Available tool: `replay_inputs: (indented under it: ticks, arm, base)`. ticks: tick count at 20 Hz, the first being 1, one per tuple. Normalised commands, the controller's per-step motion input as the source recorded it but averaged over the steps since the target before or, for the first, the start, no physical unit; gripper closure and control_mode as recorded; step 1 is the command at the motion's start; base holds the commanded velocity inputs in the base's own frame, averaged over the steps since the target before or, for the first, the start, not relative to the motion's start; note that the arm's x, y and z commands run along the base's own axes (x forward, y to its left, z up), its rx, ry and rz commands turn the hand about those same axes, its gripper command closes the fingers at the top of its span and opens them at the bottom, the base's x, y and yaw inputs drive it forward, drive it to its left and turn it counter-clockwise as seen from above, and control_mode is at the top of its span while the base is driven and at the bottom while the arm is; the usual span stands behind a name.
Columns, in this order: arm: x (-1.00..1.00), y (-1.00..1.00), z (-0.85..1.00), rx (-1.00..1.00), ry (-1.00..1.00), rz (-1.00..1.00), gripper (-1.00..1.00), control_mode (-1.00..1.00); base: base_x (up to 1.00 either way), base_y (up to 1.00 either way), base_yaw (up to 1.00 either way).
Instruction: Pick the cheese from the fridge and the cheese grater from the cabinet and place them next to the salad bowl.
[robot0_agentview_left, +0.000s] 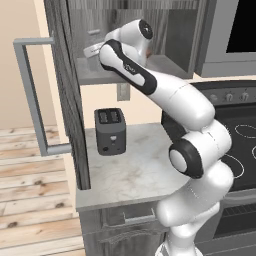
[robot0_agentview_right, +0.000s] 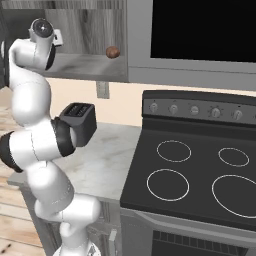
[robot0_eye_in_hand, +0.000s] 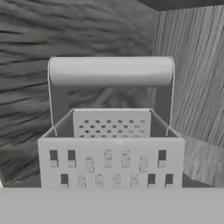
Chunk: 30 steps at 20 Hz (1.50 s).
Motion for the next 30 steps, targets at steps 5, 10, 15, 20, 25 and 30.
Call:
replay_inputs:
  ticks: [5,10,15,20,25,30]
  arm:
    - [-0.5,-0.36,0.0,0.0,-0.03,-0.04,1.0,-1.0]
    - [-0.55,-0.44,0.01,0.0,0.0,-0.03,1.0,-1.0]
    - [-0.52,-0.53,0.15,0.01,0.0,-0.01,1.0,-1.0]
    - [-0.57,-0.65,0.29,0.0,0.09,-0.01,1.0,-1.0]
    - [-0.76,-0.63,0.13,0.0,0.1,-0.04,1.0,-1.0]
    - [-0.93,-0.38,0.0,0.0,0.01,-0.05,1.0,-1.0]
  base:
    - [0.0,0.0,0.0]
    - [0.0,0.0,0.0]
    - [0.0,0.0,0.0]
    - [0.0,0.0,0.0]
    - [0.0,0.0,0.0]
    - [0.0,0.0,0.0]
